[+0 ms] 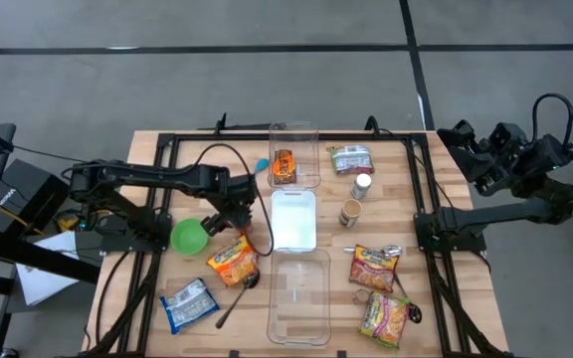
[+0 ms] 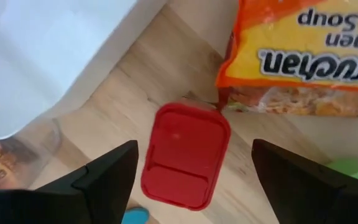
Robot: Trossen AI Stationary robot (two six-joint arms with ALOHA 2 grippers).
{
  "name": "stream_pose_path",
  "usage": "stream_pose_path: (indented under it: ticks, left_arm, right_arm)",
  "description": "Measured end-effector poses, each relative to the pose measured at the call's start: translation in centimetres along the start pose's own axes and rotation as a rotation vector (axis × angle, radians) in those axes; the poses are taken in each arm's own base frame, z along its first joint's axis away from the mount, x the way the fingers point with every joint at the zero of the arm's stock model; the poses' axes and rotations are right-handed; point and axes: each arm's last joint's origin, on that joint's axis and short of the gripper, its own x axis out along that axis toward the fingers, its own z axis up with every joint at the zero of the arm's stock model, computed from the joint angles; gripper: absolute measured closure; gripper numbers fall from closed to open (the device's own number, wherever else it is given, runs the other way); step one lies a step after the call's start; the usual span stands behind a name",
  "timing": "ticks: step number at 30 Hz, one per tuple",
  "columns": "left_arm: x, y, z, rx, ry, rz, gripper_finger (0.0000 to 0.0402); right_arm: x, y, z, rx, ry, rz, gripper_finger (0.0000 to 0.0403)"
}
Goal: Pick & Place Food Item
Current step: Put the red seasoning can into the top transparent bin
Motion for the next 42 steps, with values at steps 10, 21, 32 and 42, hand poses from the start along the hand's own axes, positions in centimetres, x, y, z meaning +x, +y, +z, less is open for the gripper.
stream_pose_path:
  ticks: [10, 21, 32, 42]
  left_arm:
    - [1.4, -0.3, -0.4, 0.06, -0.003, 0.028, 0.0092]
    - [2.9, -0.6, -1.8, 0.046, 0.016, 0.03, 0.0092]
    - [3.0, -0.4, -1.9, 0.02, 0.003, 0.052, 0.0094]
    - [3.0, -0.4, -1.9, 0.005, 0.002, 0.052, 0.0148]
  right_arm:
    - [0.0, 0.0, 0.0, 0.011, 0.0, 0.0, 0.014]
    - [0.0, 0.0, 0.0, 0.018, 0.0, 0.0, 0.014]
    - [0.0, 0.0, 0.0, 0.019, -0.001, -0.004, 0.014]
    - [0.0, -0.1, -0.1, 0.016, 0.013, -0.008, 0.014]
